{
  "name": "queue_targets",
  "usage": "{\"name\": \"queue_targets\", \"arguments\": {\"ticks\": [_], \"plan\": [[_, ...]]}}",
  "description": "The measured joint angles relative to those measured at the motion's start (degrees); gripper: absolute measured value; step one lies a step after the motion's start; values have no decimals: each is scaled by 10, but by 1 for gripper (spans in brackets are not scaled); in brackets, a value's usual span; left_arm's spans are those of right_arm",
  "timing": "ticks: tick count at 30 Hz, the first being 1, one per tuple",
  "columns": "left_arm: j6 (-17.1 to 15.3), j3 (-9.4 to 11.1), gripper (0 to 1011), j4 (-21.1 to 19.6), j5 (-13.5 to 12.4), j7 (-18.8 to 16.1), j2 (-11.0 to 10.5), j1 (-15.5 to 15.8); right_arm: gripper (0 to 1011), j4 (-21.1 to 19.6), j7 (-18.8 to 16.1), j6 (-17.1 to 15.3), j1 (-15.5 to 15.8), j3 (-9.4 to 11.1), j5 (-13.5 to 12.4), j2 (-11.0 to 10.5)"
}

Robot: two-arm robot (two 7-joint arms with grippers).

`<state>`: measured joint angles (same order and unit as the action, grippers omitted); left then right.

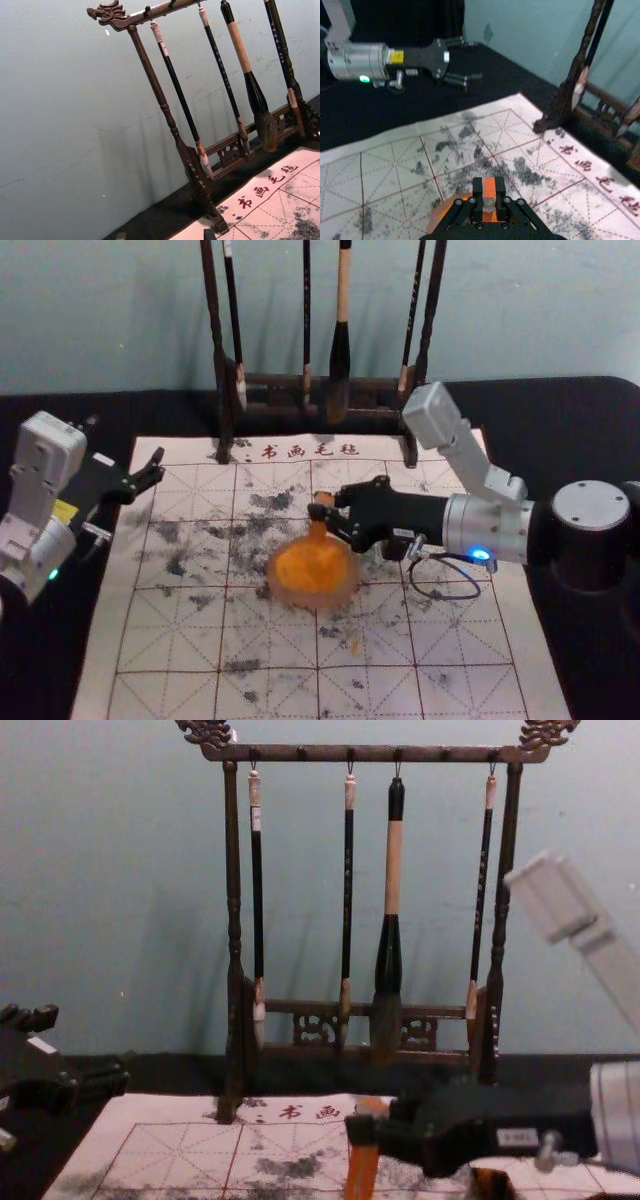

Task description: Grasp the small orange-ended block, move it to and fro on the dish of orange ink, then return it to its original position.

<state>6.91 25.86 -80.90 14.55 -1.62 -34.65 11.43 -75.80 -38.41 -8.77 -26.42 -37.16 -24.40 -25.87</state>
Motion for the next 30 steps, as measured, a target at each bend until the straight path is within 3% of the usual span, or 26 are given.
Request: {"name": "queue_targets", "arguments": {"ticks": [5, 17, 23, 30], "plan": [[0, 0, 1001, 0, 0, 0, 0, 0, 110, -45, 22, -11, 19, 19, -15, -15], [0, 0, 1001, 0, 0, 0, 0, 0, 110, -172, 131, -45, 114, 99, -51, -64], [0, 0, 1002, 0, 0, 0, 0, 0, 110, -208, 168, -53, 161, 132, -62, -75], [0, 0, 1001, 0, 0, 0, 0, 0, 110, -217, 190, -60, 193, 152, -65, -75]]}}
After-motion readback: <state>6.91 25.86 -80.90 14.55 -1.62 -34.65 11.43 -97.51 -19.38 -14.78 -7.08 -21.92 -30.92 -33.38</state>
